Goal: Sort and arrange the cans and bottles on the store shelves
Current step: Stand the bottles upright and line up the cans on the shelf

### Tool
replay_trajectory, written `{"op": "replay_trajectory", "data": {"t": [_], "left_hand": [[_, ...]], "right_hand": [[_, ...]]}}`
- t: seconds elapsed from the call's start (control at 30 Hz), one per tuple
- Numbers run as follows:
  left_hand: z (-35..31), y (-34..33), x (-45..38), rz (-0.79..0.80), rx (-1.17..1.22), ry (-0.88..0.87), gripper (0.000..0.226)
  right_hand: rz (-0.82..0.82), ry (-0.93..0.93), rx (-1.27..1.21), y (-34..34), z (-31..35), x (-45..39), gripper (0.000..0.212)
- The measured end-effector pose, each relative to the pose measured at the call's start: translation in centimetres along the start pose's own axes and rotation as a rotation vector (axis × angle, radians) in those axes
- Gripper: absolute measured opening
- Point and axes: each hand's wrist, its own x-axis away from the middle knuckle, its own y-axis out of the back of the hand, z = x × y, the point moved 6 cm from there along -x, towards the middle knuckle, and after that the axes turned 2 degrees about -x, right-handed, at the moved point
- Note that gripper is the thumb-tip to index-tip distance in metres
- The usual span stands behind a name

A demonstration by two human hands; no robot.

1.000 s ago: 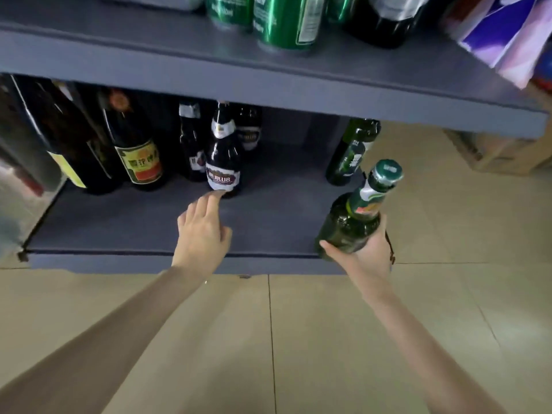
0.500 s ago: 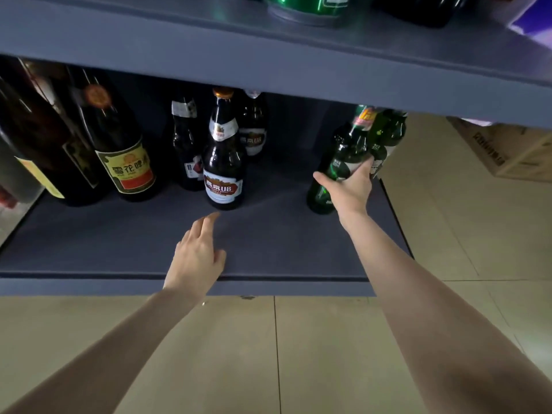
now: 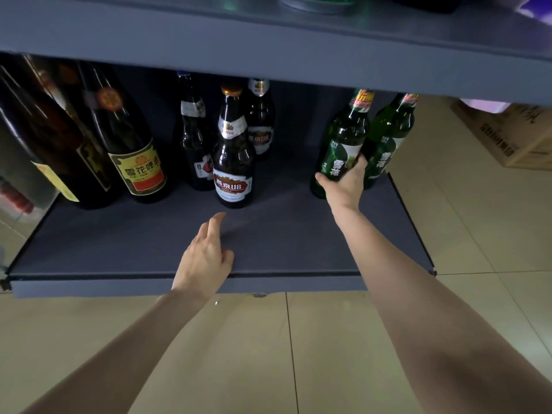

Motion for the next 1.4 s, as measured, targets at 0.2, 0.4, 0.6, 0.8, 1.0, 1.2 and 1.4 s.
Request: {"op": "replay_trajectory", "data": {"t": [0.2,0.4,0.6,0.8,1.0,1.2,1.4], "left_hand": [[-2.1,2.7,2.4,-0.119,0.046,-0.098,0.057],[-8.7,11.6,3.9,-0.403,0.077,-0.354,0.046],[-16.6,20.3,4.0,-0.574,0.036,-0.599,0.04],[-18.5,23.3,1.0,-0.563,-0.114,-0.347,0.059],[-16.4,22.9,-1.6,-0.411,-0.221,-0.095,0.062],[-16.4,22.5,-2.0,-0.425,-0.163,-0.073,0.053],[-16.6,22.4,-2.4,-0.41,-0.155,-0.074,0.037]], "right_hand": [[0.033,0.034,-0.03,5.8,2.4,5.8,0.078],[0.058,0.361,-0.118,15.3,13.3,12.7,0.062],[0.064,0.603,-0.125,19.9,24.1,13.6,0.058],[0.058,0.363,-0.105,18.8,27.6,7.0,0.073],[-0.023,0.21,-0.059,15.7,30.3,-0.5,0.102],[-0.147,0.077,-0.041,13.1,29.6,-4.4,0.102],[-0.186,0.115,-0.173,14.2,28.9,-3.3,0.08]]}}
